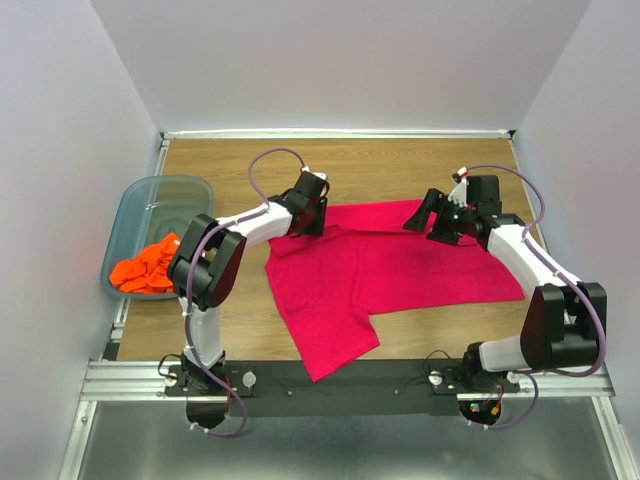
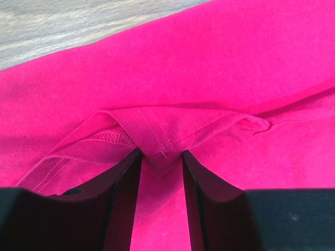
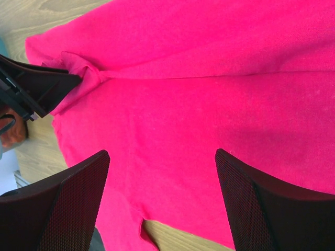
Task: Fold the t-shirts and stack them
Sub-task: Fold the tshirt
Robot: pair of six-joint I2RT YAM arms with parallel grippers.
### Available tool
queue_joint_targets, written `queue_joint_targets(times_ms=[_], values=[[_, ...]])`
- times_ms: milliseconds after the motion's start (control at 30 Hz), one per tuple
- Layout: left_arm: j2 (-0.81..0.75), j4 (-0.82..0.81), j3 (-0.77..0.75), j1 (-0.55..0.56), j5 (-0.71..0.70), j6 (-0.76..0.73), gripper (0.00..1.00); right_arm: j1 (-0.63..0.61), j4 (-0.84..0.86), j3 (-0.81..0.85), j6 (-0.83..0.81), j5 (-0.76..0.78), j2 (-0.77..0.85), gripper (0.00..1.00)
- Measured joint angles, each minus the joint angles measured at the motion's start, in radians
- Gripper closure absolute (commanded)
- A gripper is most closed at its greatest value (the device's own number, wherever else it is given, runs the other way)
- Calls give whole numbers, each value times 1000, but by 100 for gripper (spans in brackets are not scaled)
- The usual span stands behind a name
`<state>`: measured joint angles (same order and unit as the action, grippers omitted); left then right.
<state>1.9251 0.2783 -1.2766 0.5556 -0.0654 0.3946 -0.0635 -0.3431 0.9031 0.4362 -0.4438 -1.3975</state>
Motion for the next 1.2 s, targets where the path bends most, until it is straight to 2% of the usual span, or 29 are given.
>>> queue_joint_targets(times_ms=[167,233,333,633,833,1200], values=[[0,-6,9,-11,18,30,69,0,0,0,0,0,0,11],[0,-7,18,-13,24,39,85,0,0,0,0,0,0,11],[0,-8,23,-13,31,44,98,0,0,0,0,0,0,11],[-53,20,43,-12,84,56,100,0,0,-5,0,0,0,10],[-126,52,76,-9,187,90,100,0,-1,-5,0,0,0,11],[-167,71,153,50,343,208,100,0,-3,-5,0,0,0,11]])
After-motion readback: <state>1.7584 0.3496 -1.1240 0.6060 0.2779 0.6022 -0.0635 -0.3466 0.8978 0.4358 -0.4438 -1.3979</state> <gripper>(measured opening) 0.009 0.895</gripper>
